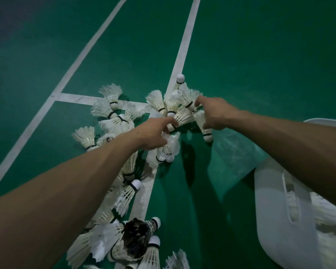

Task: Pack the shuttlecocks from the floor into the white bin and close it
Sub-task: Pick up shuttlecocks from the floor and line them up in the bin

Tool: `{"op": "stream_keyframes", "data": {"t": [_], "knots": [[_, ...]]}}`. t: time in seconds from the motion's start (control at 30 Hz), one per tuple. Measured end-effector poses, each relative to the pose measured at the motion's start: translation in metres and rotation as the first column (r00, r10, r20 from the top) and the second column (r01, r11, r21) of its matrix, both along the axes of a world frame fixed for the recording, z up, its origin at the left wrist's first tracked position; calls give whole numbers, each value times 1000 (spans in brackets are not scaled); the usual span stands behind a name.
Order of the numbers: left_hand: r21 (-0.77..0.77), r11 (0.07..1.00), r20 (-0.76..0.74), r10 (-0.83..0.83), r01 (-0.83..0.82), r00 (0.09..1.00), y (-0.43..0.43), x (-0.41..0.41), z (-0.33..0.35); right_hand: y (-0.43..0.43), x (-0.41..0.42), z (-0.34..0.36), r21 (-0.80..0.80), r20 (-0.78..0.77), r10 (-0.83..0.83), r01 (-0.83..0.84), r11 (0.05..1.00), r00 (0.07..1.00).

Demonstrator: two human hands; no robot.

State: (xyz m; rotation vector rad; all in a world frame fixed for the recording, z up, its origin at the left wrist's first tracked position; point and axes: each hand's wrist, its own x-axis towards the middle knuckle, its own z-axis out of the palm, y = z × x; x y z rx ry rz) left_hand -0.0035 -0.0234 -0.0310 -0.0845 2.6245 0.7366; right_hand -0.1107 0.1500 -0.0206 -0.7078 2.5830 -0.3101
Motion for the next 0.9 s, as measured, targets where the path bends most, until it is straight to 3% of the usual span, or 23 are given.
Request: {"op": "stream_keyframes", "data": {"t": [0.23, 0.5, 0.63, 0.8, 0.9], "knots": [[80, 997, 3, -23, 22, 1000, 10, 7, 10, 7, 11, 9, 22, -81, 17, -15, 1000, 997], [173, 985, -79, 27, -13, 997, 33, 11, 33, 34, 33, 49, -152, -42, 54, -60, 987, 998], [300, 951, -24, 90, -78, 996, 48, 17, 46, 54, 49, 62, -165, -79, 63, -75, 983, 995], [317, 945, -67, 104, -78, 992, 66, 23, 67, 76, 61, 88, -209, -105, 2, -24, 978, 994], [247, 969, -140, 58, -22, 988, 79, 27, 90, 92, 69, 107, -261, -125, -67, 32, 965, 990]]}}
